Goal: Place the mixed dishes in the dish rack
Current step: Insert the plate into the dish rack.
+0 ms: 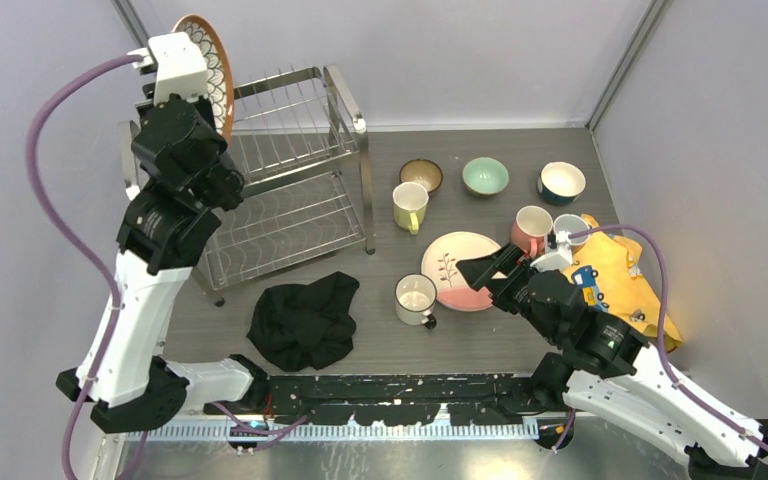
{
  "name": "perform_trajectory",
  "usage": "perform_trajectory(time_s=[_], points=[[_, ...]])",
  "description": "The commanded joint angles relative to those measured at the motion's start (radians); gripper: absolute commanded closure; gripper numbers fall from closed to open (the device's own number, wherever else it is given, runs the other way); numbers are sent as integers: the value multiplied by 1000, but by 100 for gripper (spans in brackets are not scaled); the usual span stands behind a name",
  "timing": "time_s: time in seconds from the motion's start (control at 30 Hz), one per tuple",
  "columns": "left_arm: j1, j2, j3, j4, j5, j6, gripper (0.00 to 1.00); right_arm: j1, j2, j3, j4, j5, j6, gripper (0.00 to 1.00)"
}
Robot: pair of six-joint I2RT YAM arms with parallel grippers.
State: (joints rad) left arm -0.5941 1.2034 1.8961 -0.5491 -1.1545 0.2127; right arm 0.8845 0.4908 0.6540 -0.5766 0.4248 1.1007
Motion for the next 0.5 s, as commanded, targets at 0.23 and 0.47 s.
perform_trajectory(time_s=[0.23,0.47], points=[[61,32,37,569,-144,487,100,5,-18,15,14,28,-42,0],[130,60,28,415,-146,445,100,5,-34,16,4,34,-61,0]])
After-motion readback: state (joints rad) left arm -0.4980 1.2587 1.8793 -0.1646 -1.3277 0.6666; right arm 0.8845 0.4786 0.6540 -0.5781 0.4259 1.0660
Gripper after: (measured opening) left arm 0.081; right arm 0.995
